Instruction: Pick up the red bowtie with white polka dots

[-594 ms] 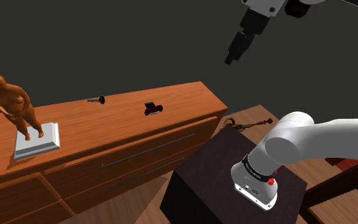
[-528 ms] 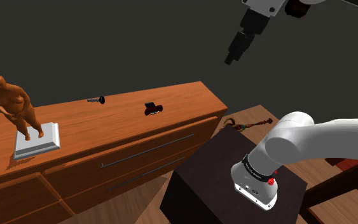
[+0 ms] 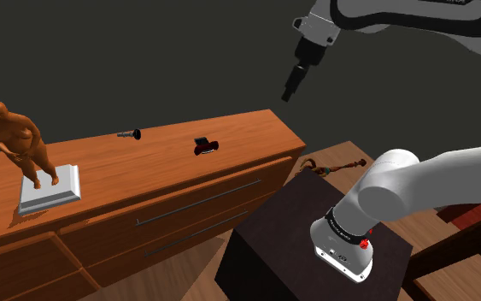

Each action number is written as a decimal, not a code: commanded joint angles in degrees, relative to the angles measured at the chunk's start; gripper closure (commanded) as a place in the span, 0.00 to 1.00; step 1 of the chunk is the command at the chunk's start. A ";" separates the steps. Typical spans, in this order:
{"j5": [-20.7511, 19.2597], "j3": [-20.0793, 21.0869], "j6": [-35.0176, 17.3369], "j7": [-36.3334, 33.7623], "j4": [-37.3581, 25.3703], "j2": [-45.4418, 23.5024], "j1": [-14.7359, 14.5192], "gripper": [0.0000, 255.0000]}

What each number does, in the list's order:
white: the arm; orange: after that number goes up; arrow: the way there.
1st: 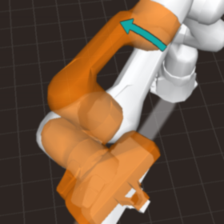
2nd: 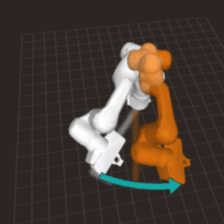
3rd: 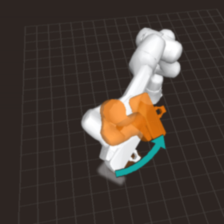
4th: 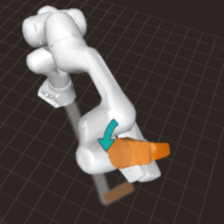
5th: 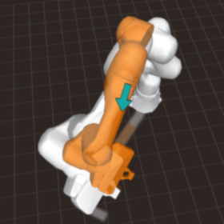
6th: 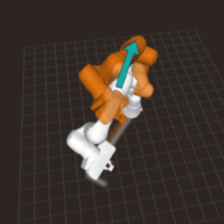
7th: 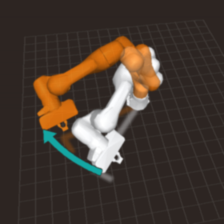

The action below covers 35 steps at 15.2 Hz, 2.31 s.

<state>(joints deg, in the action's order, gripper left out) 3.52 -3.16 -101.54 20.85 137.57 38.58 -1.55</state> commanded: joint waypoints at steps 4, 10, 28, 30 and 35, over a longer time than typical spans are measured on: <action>-1.14 -1.80 -9.51 8.54 1.29 -8.67 -2.15 0.00; -1.47 -3.30 -19.66 18.24 0.00 -20.66 -4.67 0.00; -0.79 -0.43 -39.66 43.48 -17.97 -59.51 -8.16 0.00; -1.46 0.30 -40.84 45.46 -21.00 -63.71 -8.32 0.00; -2.32 1.06 -43.00 47.50 -24.67 -69.53 -8.56 0.00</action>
<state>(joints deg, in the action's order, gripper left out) 1.24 -2.15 -144.16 68.08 113.31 -30.19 -10.18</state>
